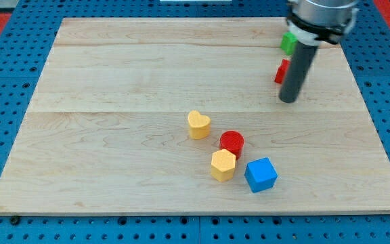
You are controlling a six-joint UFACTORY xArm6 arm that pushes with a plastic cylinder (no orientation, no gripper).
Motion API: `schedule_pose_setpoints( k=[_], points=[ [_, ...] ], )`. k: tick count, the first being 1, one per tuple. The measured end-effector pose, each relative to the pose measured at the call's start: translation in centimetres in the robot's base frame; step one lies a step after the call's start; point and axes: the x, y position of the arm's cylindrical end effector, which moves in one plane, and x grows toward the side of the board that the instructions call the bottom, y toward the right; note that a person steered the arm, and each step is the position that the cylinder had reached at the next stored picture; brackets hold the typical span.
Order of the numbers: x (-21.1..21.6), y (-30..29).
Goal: Push the yellow heart towards the bottom of the red star
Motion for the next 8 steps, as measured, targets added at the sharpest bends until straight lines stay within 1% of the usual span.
schedule_pose_setpoints(
  k=[1,2,3,4,5,6,7,8],
  points=[
    [-2.3,-1.2],
    [-5.8,0.8],
    [-5.3,0.5],
    [-2.6,-4.7],
    [-2.7,-10.3],
    [-2.8,-17.4],
    [-2.8,-20.3],
    [-2.8,-20.3]
  ],
)
